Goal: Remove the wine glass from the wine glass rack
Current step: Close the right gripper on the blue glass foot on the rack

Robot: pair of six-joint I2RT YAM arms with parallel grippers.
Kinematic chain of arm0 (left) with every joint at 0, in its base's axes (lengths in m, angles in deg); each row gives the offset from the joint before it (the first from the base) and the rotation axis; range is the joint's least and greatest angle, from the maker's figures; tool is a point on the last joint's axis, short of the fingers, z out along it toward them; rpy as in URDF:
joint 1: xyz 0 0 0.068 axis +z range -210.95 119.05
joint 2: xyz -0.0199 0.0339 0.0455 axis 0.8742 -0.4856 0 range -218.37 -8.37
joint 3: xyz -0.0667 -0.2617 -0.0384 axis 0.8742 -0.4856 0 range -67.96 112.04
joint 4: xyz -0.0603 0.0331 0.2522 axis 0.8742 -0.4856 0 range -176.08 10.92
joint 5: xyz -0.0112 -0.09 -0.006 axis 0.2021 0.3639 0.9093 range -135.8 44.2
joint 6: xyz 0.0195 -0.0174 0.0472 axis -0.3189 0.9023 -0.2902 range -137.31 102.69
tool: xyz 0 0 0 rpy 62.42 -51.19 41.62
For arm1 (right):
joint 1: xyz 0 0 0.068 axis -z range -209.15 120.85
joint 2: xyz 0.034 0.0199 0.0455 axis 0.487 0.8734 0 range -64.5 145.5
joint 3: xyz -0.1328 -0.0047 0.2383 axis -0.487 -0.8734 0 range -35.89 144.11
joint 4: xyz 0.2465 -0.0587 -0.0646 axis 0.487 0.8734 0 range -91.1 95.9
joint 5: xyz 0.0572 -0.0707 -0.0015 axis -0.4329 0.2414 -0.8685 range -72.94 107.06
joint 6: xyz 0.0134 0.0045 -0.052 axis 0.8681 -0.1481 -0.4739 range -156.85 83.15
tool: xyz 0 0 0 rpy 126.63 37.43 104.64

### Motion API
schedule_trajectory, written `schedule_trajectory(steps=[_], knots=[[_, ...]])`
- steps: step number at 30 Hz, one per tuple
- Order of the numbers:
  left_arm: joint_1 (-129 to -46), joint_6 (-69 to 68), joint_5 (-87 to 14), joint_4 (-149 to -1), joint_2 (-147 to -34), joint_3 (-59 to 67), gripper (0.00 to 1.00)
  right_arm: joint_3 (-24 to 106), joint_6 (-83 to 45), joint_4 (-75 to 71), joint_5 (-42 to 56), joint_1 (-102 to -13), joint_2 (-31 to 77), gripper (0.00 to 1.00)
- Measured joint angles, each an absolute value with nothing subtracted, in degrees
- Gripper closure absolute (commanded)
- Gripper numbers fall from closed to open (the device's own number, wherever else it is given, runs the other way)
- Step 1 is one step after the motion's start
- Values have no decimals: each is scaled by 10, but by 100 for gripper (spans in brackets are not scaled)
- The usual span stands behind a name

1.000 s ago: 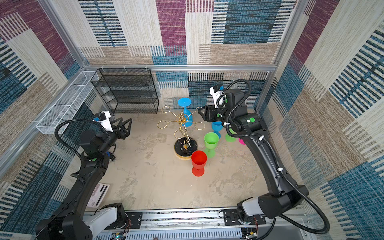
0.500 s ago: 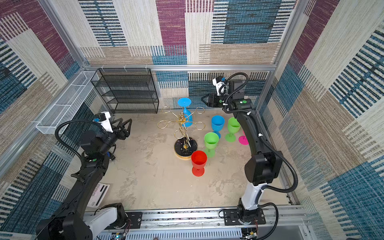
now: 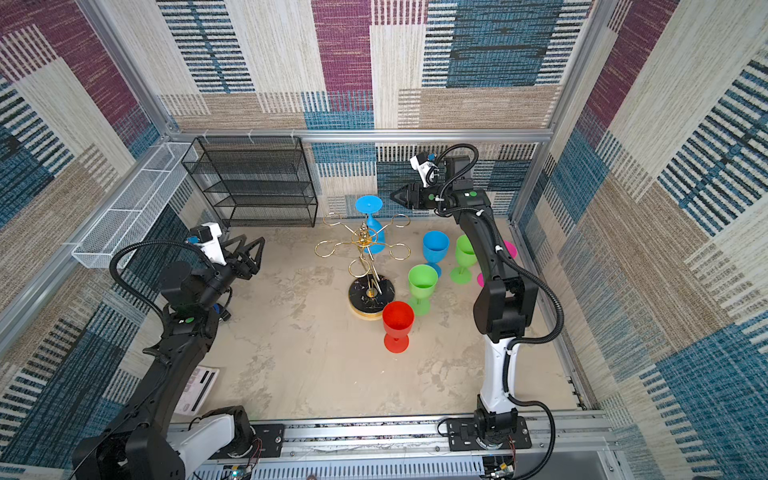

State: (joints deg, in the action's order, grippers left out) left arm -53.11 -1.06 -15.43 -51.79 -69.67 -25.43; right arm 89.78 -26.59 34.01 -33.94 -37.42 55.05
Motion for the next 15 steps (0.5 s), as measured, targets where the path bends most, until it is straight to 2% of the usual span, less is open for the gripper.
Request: schedule_trajectory(steps=[5,15], knots=[[-531,-10,-154,-515,-698,-255,31,940,-266,349,-390,-374,585,46],[-531,-10,-153,-514,-698,-255,31,1008,-272,383,-430,-375,634,47]])
